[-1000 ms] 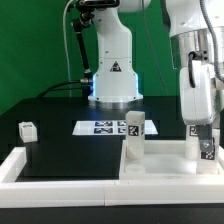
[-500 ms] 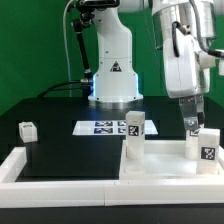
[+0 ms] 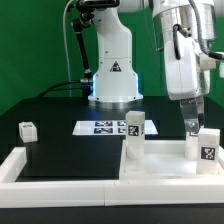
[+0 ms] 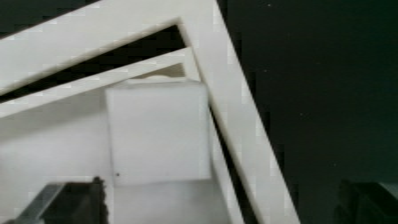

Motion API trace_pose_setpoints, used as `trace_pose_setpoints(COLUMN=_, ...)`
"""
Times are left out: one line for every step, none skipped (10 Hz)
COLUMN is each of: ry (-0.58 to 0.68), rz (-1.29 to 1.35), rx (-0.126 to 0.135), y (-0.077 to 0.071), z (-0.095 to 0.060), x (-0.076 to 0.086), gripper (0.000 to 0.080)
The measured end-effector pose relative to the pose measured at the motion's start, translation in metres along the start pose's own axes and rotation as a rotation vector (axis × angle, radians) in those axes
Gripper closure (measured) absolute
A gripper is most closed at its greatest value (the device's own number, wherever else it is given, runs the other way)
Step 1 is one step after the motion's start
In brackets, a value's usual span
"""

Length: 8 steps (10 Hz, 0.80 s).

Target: Assemble square table

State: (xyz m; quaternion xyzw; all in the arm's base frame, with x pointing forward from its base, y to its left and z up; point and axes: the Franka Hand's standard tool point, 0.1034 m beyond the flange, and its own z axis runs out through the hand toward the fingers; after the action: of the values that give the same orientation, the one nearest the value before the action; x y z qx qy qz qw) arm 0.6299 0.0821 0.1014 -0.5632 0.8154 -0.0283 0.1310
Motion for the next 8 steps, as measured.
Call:
trace_pose_setpoints(ry=0.001, rz=-0.091, rx=0.022, y=-0.003, z=-0.007, x=0.011, gripper=0.0151)
trace_pose_setpoints(ry=-0.004, rz=-0.16, rx=0.04, y=-0.004, z=-0.023, x=0.029, gripper=0.0151)
trace_pose_setpoints(ry=-0.007, rz=-0.184, rx=0.045, y=-0.003, z=-0.034, x=0.042, gripper=0.0151)
trace_pose_setpoints(ry=-0.001, rz=-0.279, rx=0.053, y=-0.005, z=-0.037, x=0.047, gripper=0.0151)
trace_pose_setpoints(ry=0.002, rz=-0.332, rx=0.053, y=-0.006, z=-0.035, x=0.046, gripper=0.0151)
trace_pose_setpoints(ry=0.005, rz=-0.415, rx=0.052, y=-0.005, z=-0.035, x=0.046, gripper=0.0151)
trace_pose_setpoints(ry=0.007, rz=-0.481, rx=0.051, y=-0.005, z=-0.035, x=0.047, gripper=0.0151)
trace_pose_setpoints(ry=0.009, rz=-0.548, rx=0.051, y=-0.005, z=-0.034, x=0.047, gripper=0.0151)
